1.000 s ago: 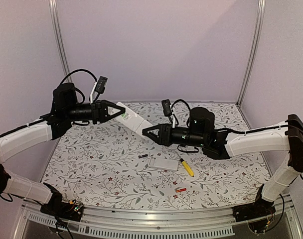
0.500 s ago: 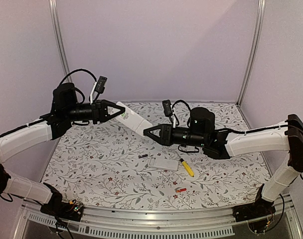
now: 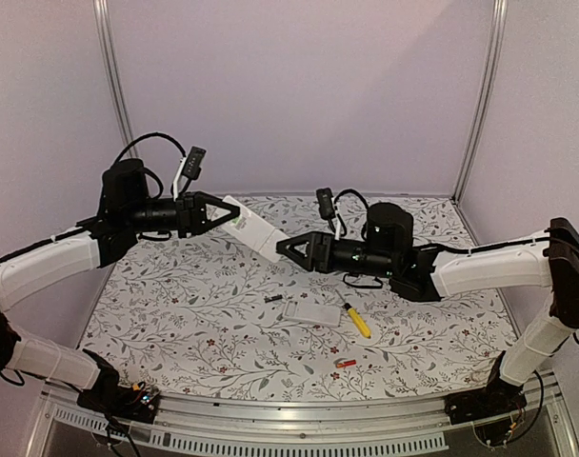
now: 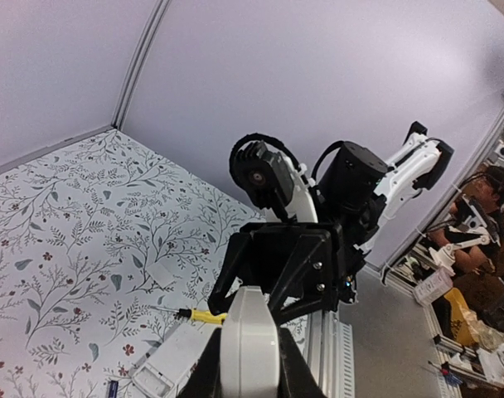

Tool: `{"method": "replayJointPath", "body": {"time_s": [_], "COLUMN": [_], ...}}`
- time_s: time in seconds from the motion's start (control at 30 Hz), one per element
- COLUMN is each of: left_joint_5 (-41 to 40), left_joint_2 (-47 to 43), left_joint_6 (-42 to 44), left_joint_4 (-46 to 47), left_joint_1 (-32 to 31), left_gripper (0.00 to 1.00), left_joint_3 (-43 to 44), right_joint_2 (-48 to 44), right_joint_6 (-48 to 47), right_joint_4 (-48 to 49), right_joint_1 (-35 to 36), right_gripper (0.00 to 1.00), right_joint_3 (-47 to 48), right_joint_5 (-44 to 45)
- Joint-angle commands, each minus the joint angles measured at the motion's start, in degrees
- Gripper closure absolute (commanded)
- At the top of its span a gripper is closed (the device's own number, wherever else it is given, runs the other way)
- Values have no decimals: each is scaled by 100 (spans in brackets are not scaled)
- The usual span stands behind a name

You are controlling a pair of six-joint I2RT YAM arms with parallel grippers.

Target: Unload the batteries from the remote control

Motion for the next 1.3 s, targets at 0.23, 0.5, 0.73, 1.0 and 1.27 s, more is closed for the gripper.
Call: {"method": "replayJointPath", "body": {"time_s": [0.23,0.5,0.73,1.0,1.27], "left_joint_5": [101,127,121,113,127], "left_joint_2": [95,156,157,123,152], "left_joint_6": [3,3,16,29,29], "left_joint_4": [43,39,24,-1,0], "left_joint_1": [-31,-30,-30,-18,-22], "left_gripper": [100,100,100,100,100], "left_joint_3": [74,89,92,102,100], "right_joint_2": [318,394,542,429,293], "right_joint_6": [-112,-156,-87,71,342], "right_joint_4": [14,-51,-209,-500,-489], "right_joint_1": [-27,-20,-26,-63,-246], "right_gripper": [42,41,52,69,81], "right_joint_3": [351,461,597,273,24], "right_joint_5": [-224,-223,-158,326,375]}}
